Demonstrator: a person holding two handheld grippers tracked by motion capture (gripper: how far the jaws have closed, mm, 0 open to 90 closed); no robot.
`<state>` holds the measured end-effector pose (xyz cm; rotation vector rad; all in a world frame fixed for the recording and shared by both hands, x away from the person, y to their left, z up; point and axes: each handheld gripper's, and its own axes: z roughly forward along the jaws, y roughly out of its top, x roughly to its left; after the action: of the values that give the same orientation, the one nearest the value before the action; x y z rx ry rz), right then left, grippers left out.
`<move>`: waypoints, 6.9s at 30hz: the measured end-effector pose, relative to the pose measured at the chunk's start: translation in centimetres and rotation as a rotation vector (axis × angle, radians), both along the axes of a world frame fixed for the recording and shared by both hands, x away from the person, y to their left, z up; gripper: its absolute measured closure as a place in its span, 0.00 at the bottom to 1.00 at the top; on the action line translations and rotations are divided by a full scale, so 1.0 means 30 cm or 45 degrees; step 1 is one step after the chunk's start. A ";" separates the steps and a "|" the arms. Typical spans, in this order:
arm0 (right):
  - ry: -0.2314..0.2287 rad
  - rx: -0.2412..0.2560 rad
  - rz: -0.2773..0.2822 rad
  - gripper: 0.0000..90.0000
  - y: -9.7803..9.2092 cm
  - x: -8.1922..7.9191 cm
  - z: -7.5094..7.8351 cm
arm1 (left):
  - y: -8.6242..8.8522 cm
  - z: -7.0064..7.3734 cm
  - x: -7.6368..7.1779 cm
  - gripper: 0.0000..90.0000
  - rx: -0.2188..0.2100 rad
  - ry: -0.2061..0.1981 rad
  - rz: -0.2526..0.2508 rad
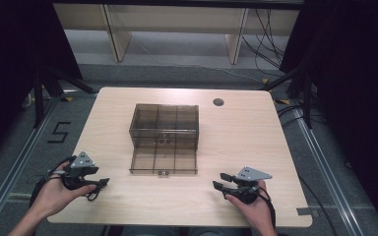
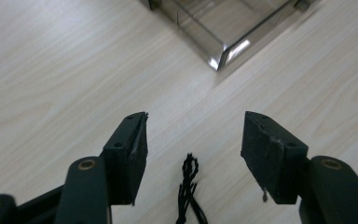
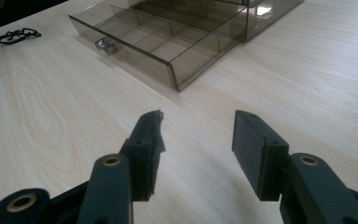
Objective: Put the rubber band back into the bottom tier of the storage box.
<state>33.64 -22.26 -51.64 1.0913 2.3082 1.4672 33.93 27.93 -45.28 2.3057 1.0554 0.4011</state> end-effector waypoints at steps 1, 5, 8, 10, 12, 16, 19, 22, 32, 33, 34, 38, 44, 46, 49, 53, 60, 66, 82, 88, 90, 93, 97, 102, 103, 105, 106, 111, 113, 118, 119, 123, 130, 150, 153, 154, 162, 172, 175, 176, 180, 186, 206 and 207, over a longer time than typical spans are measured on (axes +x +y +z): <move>-0.049 -0.038 0.010 0.59 -0.007 0.007 0.001 | 0.011 0.001 0.005 0.47 0.069 0.036 -0.047; -0.041 -0.040 0.010 0.59 -0.008 0.007 0.002 | 0.021 -0.019 0.015 0.51 0.155 0.130 -0.087; -0.040 -0.042 0.011 0.59 -0.008 0.007 0.001 | 0.026 -0.023 0.026 0.56 0.189 0.157 -0.094; -0.053 -0.050 0.006 0.59 -0.008 0.008 0.002 | 0.029 -0.025 0.031 0.58 0.205 0.171 -0.103; -0.049 -0.050 0.009 0.59 -0.009 0.009 0.002 | 0.030 -0.035 0.040 0.59 0.209 0.221 -0.106; -0.037 -0.038 0.009 0.59 -0.010 0.011 0.000 | 0.025 -0.059 0.049 0.61 0.222 0.327 -0.105; -0.046 -0.020 0.010 0.59 -0.006 0.012 -0.004 | 0.018 -0.069 0.057 0.64 0.246 0.350 -0.124; -0.065 -0.043 0.006 0.59 -0.008 0.013 -0.002 | 0.013 -0.076 0.061 0.67 0.262 0.390 -0.127; -0.035 -0.046 0.016 0.59 -0.009 0.012 0.000 | 0.002 -0.092 0.068 0.78 0.308 0.433 -0.144; -0.031 -0.044 0.018 0.59 -0.008 0.011 0.000 | 0.002 -0.090 0.070 0.79 0.329 0.445 -0.156; 0.005 -0.026 0.008 0.59 -0.004 0.005 0.001 | 0.000 -0.096 0.066 0.81 0.325 0.428 -0.152; 0.009 -0.027 0.009 0.59 -0.003 0.005 0.001 | -0.006 -0.095 0.059 0.86 0.338 0.423 -0.169; 0.012 -0.024 0.008 0.59 -0.004 0.005 0.001 | -0.010 -0.104 0.054 0.94 0.365 0.398 -0.196; -0.012 -0.031 0.009 0.59 -0.005 0.008 0.000 | -0.011 -0.102 0.053 0.94 0.369 0.397 -0.201; -0.018 -0.015 0.005 0.59 -0.003 0.009 -0.002 | -0.009 -0.090 0.055 0.95 0.383 0.410 -0.215; -0.051 -0.046 0.008 0.58 -0.010 0.014 -0.001 | -0.006 -0.073 0.054 0.95 0.373 0.400 -0.226; -0.018 -0.016 0.006 0.58 -0.003 0.010 -0.002 | -0.004 -0.052 0.055 0.95 0.356 0.390 -0.259; 0.004 -0.035 0.004 0.58 -0.006 0.011 0.000 | 0.001 -0.036 0.058 0.95 0.359 0.396 -0.260; -0.001 -0.038 0.011 0.59 -0.005 0.012 0.000 | -0.006 -0.002 0.072 0.95 0.349 0.383 -0.285; 0.002 -0.038 0.007 0.59 -0.006 0.011 0.001 | -0.003 0.004 0.081 0.95 0.367 0.408 -0.291; -0.023 -0.022 0.014 0.59 -0.007 0.014 -0.002 | -0.006 0.004 0.082 0.95 0.350 0.397 -0.278; -0.024 -0.022 0.017 0.59 -0.007 0.014 -0.002 | -0.010 0.012 0.086 0.95 0.350 0.402 -0.287; -0.023 -0.022 0.018 0.59 -0.007 0.014 -0.002 | -0.015 0.020 0.093 0.95 0.361 0.407 -0.290; -0.018 -0.039 0.010 0.59 -0.007 0.013 -0.001 | -0.024 0.021 0.098 0.95 0.359 0.407 -0.297; 0.002 -0.038 0.007 0.59 -0.006 0.010 0.001 | -0.027 0.024 0.099 0.95 0.362 0.418 -0.297; 0.001 -0.047 0.015 0.59 -0.007 0.011 0.001 | -0.029 0.023 0.100 0.95 0.350 0.399 -0.292; 0.001 -0.047 0.015 0.59 -0.007 0.011 0.001 | -0.029 0.023 0.100 0.95 0.350 0.399 -0.292; -0.025 -0.022 0.018 0.59 -0.007 0.014 -0.002 | -0.039 0.029 0.112 0.95 0.353 0.395 -0.296; -0.024 -0.021 0.018 0.59 -0.007 0.014 -0.002 | -0.043 0.037 0.118 0.95 0.365 0.406 -0.310; -0.025 -0.022 0.019 0.59 -0.007 0.013 -0.002 | -0.054 0.046 0.123 0.95 0.352 0.377 -0.311; 0.006 -0.013 0.024 0.59 -0.005 0.011 -0.001 | -0.056 0.051 0.125 0.95 0.352 0.374 -0.312; -0.003 -0.019 0.025 0.59 -0.005 0.013 -0.002 | -0.064 0.071 0.136 0.95 0.367 0.375 -0.319; -0.008 -0.017 0.026 0.59 -0.006 0.013 -0.003 | -0.077 0.083 0.146 0.95 0.372 0.356 -0.328; 0.006 -0.016 0.019 0.59 -0.004 0.009 -0.001 | -0.119 0.108 0.183 0.95 0.364 0.333 -0.349; 0.007 -0.017 0.019 0.59 -0.004 0.009 -0.001 | -0.126 0.110 0.187 0.95 0.364 0.333 -0.354; 0.006 -0.016 0.019 0.59 -0.004 0.008 -0.001 | -0.130 0.114 0.190 0.95 0.369 0.335 -0.358; 0.005 -0.018 0.019 0.59 -0.003 0.008 -0.001 | -0.152 0.131 0.202 0.95 0.371 0.323 -0.371; 0.001 -0.016 0.021 0.59 -0.004 0.009 -0.001 | -0.177 0.152 0.220 0.95 0.371 0.313 -0.393; -0.034 -0.037 0.033 0.59 -0.010 0.014 -0.001 | -0.178 0.154 0.223 0.95 0.369 0.313 -0.402; -0.034 -0.035 0.032 0.59 -0.009 0.013 -0.001 | -0.178 0.155 0.224 0.95 0.369 0.316 -0.408; -0.014 -0.021 0.029 0.59 -0.008 0.011 -0.001 | -0.179 0.158 0.234 0.95 0.388 0.323 -0.420; -0.034 -0.033 0.033 0.59 -0.009 0.013 -0.001 | -0.188 0.166 0.243 0.95 0.398 0.335 -0.430; 0.005 -0.016 0.025 0.58 -0.003 0.009 -0.001 | -0.242 0.166 0.270 0.95 0.428 0.352 -0.471; 0.005 -0.019 0.025 0.58 -0.003 0.009 -0.002 | -0.245 0.164 0.269 0.95 0.422 0.350 -0.466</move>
<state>33.92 -22.36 -51.69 1.0717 2.3346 1.4540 42.00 20.59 -40.36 2.8447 0.6985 0.1195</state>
